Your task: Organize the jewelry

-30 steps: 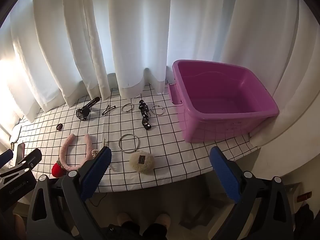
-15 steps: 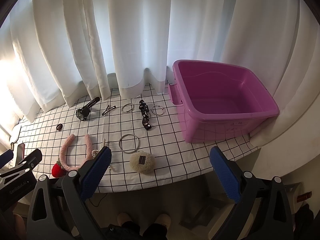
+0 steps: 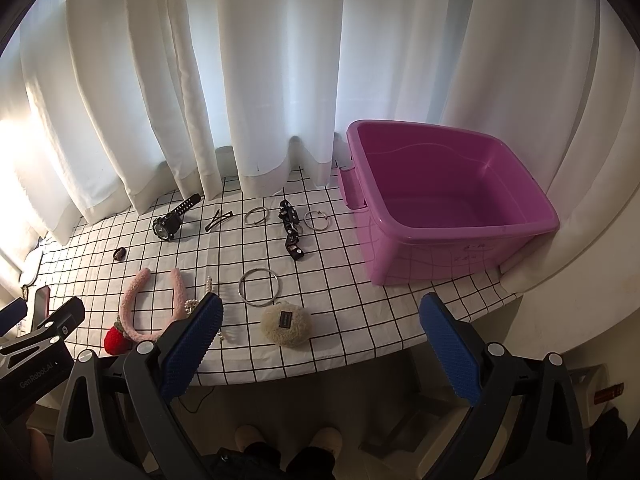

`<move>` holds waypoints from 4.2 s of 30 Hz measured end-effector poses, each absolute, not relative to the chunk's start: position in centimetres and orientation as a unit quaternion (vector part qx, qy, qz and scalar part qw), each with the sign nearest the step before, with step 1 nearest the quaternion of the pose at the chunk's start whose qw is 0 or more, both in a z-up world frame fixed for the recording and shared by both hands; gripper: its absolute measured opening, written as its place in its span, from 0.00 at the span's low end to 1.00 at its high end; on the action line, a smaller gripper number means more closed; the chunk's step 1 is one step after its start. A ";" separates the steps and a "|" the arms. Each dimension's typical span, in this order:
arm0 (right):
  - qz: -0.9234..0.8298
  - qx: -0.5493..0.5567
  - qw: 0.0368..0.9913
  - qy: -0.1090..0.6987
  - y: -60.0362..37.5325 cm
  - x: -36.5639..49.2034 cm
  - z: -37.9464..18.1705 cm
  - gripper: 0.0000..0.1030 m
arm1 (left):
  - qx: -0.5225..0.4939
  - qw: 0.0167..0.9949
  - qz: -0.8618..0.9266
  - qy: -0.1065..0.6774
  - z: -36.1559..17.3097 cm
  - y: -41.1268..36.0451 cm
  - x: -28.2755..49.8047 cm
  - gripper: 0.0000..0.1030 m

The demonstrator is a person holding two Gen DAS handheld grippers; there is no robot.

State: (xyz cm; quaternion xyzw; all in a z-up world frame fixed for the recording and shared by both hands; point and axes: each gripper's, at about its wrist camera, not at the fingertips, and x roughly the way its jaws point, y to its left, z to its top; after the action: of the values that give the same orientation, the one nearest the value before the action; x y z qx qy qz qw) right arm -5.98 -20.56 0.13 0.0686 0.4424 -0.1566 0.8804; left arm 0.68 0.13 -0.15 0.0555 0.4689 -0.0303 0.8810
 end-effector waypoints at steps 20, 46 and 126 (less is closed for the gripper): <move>-0.114 0.083 0.879 0.456 -20.2 -5.4 -2.0 0.92 | 0.028 0.871 -0.016 0.491 -2.0 2.5 0.6 0.94; -0.045 0.075 0.850 0.519 -19.6 -3.4 -19.0 0.91 | -0.095 0.856 0.048 0.507 -17.4 13.3 3.5 0.94; -0.067 0.100 0.902 0.414 -18.3 0.6 -15.3 0.60 | 0.008 0.906 -0.079 0.415 -11.6 8.7 10.4 0.10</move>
State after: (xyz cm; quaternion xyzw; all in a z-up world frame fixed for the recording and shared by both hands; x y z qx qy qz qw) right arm 0.57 -18.30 -15.29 0.1002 0.4144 -0.0672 0.9021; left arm 10.38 8.68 -11.58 0.0082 0.4148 -0.0787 0.9065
